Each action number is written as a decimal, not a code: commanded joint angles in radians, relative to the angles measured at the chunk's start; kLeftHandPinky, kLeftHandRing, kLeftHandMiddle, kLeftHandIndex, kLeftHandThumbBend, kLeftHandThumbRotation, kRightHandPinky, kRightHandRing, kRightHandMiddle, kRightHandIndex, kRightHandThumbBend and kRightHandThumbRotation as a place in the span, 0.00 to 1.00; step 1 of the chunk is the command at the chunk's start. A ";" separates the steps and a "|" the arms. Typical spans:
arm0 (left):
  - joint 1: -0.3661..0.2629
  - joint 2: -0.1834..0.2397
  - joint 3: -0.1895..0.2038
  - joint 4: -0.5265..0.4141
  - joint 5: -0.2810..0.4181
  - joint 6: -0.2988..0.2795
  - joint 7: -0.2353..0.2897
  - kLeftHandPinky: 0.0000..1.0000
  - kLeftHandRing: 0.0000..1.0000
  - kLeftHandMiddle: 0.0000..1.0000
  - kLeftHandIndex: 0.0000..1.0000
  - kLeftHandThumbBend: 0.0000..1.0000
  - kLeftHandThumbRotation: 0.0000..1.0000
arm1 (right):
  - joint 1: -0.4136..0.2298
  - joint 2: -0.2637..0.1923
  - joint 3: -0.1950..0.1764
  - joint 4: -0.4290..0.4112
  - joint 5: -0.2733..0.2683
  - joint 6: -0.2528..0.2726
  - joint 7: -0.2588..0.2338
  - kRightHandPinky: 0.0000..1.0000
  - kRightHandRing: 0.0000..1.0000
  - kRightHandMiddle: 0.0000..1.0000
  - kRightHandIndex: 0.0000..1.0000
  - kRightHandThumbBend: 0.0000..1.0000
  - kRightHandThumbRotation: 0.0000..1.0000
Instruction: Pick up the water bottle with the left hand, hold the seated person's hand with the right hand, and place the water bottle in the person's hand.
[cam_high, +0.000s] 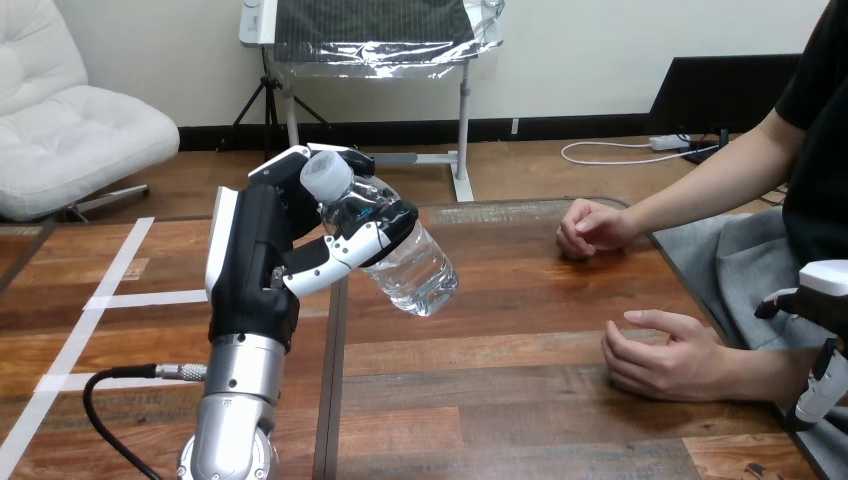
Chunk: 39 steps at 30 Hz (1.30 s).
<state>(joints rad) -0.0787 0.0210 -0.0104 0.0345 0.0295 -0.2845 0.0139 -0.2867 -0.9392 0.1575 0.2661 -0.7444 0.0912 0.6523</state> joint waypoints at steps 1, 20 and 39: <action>-0.063 -0.004 0.015 -0.037 -0.022 -0.007 -0.002 0.40 0.42 0.45 0.51 0.61 0.00 | -0.098 -0.003 0.033 0.054 -0.017 -0.022 -0.025 0.89 0.94 0.95 0.91 0.76 0.01; -0.063 -0.002 0.021 -0.043 -0.013 0.007 -0.003 0.40 0.42 0.45 0.51 0.60 0.00 | -0.186 0.046 0.119 0.192 -0.047 -0.051 -0.076 0.89 0.95 0.95 0.90 0.74 0.00; -0.070 0.003 0.025 -0.036 0.009 0.000 0.007 0.39 0.41 0.45 0.51 0.61 0.00 | -0.279 0.077 0.199 0.406 -0.061 -0.181 -0.177 0.89 0.94 0.95 0.90 0.73 0.00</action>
<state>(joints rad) -0.0787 0.0222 0.0111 0.0344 0.0325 -0.2714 0.0113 -0.4534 -0.8823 0.3431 0.6158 -0.7927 -0.0629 0.5223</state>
